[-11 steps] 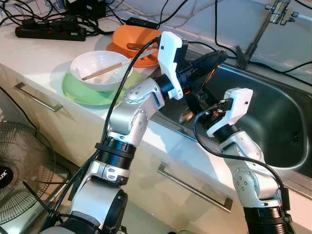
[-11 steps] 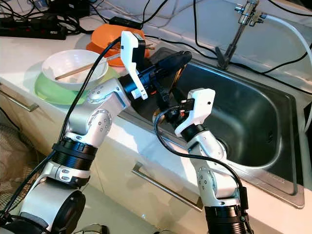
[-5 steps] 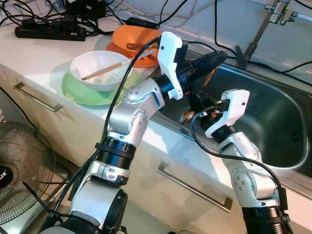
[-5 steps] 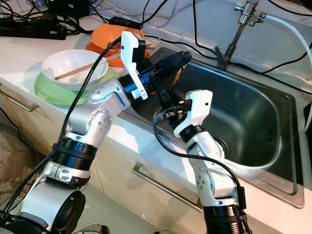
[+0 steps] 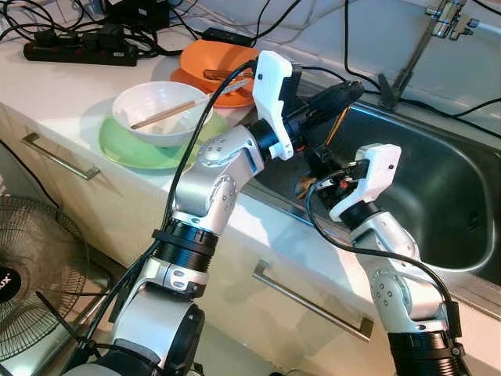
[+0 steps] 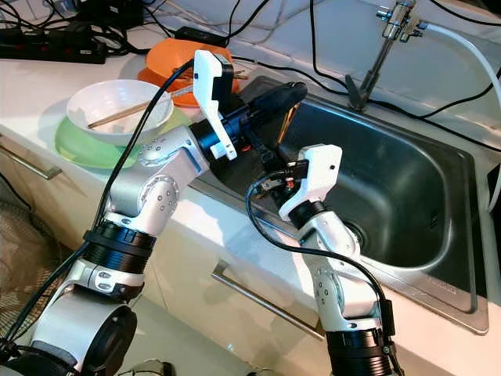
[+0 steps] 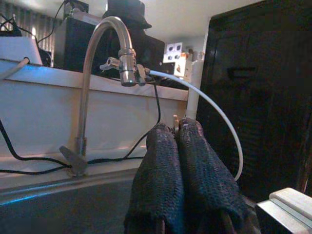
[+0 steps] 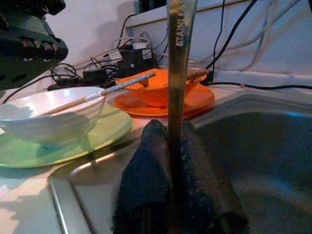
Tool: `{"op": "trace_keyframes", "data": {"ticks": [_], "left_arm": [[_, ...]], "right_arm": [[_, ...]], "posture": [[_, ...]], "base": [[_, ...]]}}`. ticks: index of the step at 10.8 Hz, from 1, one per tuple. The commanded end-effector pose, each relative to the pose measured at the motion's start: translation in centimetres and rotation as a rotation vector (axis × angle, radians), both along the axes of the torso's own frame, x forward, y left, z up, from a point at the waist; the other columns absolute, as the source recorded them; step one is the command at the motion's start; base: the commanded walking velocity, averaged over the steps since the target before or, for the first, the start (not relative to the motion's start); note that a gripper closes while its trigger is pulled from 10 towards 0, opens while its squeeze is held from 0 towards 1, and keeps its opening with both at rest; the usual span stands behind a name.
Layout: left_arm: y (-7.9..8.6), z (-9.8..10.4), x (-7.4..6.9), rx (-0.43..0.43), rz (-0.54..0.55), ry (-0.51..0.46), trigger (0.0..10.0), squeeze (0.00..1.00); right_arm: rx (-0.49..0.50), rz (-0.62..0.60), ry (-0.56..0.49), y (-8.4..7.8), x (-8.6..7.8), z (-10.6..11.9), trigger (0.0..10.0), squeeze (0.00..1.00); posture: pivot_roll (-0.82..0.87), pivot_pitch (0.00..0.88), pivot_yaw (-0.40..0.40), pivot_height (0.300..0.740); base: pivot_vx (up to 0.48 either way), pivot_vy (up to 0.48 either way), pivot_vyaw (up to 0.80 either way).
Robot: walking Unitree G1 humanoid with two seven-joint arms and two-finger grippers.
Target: Kitchen organization
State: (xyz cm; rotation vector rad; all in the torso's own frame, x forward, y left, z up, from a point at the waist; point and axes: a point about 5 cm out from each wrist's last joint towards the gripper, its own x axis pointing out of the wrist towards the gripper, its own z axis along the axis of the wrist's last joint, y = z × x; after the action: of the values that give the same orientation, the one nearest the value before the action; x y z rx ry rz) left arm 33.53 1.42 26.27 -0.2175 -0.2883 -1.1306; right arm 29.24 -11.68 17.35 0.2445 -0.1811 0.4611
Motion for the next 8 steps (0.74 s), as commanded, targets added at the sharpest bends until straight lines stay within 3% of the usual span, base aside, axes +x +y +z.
{"op": "trace_keyframes", "data": {"ticks": [1, 4, 5, 8], "left_arm": [[-0.39, 0.62, -0.26, 0.009, -0.006, -0.035, 10.0, 0.00], [-0.37, 0.66, -0.18, 0.009, 0.004, -0.039, 10.0, 0.00], [-0.27, 0.65, -0.07, 0.002, 0.014, -0.034, 10.0, 1.00], [-0.02, 0.46, 0.00, 0.000, 0.026, -0.029, 10.0, 1.00]], "right_arm": [[-0.010, -0.021, -0.007, -0.37, 0.22, 0.16, 0.0, 0.00], [-0.011, -0.035, -0.004, -0.56, 0.34, 0.07, 0.0, 0.00], [-0.012, -0.042, -0.005, -0.64, 0.43, 0.09, 0.0, 0.00], [-0.015, -0.096, -0.002, -1.17, 0.87, 0.09, 0.0, 0.00]], "posture": [[-0.08, 0.045, -0.079, 0.740], [-0.08, 0.046, -0.080, 0.740], [-0.08, 0.046, -0.080, 0.740], [-0.08, 0.034, -0.082, 0.740]], "base": [[0.000, 0.000, 0.00], [0.000, 0.000, 0.00], [0.000, 0.000, 0.00], [0.000, 0.000, 0.00]]}}
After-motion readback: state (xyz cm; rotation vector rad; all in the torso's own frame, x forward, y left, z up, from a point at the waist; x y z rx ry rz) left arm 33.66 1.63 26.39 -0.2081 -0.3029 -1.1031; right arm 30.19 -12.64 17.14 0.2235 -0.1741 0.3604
